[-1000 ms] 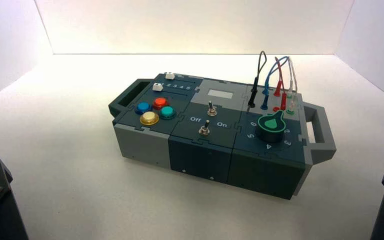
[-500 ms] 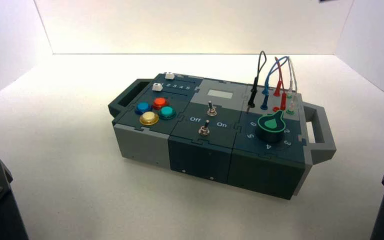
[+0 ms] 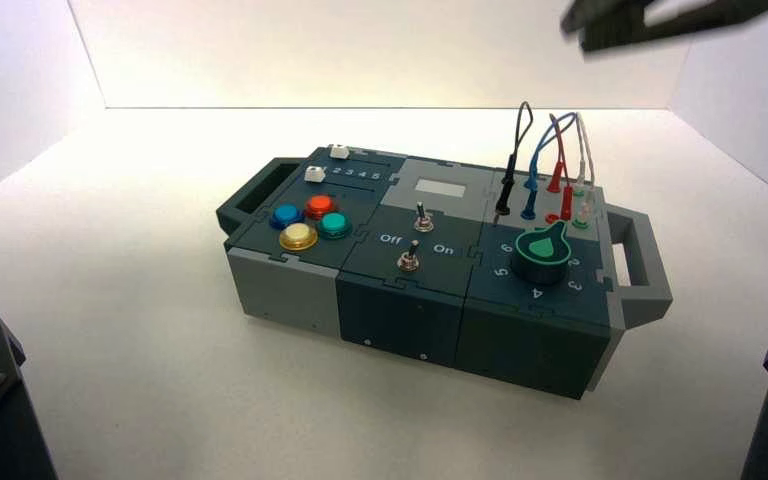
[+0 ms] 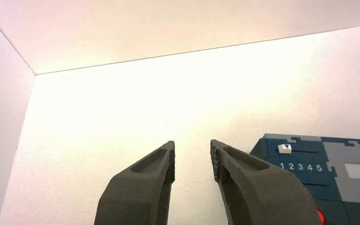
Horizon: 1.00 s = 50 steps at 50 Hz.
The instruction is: Pull the blue wire.
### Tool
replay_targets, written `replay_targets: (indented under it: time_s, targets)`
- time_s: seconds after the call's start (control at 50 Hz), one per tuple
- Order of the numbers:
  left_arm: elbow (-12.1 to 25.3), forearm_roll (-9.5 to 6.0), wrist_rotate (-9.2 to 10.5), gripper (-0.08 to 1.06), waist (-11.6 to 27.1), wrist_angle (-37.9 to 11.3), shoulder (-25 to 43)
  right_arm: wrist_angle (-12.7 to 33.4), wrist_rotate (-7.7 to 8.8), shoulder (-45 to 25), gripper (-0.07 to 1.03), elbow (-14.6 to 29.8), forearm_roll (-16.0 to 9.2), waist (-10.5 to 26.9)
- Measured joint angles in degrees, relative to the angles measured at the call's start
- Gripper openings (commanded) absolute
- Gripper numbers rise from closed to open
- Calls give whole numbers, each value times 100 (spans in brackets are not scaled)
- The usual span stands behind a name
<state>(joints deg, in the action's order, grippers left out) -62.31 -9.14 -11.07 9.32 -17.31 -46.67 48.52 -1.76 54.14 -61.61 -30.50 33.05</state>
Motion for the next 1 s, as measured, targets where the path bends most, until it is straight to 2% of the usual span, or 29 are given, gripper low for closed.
replay_targets:
  time_s: [0.26, 0.6, 0.72, 1.0]
  targets:
    - [0, 0, 9, 43, 9, 0, -9, 44, 0, -369, 34, -281, -18, 9]
    - [0, 0, 9, 43, 9, 0, -18, -35, 123, -1239, 40, -167, 53, 9]
    - [-9, 0, 9, 43, 9, 0, -18, -26, 141, -1529, 40, 0, 246, 9]
    - [-9, 0, 9, 43, 9, 9, -35, -18, 149, -2259, 40, 404, 914, 9]
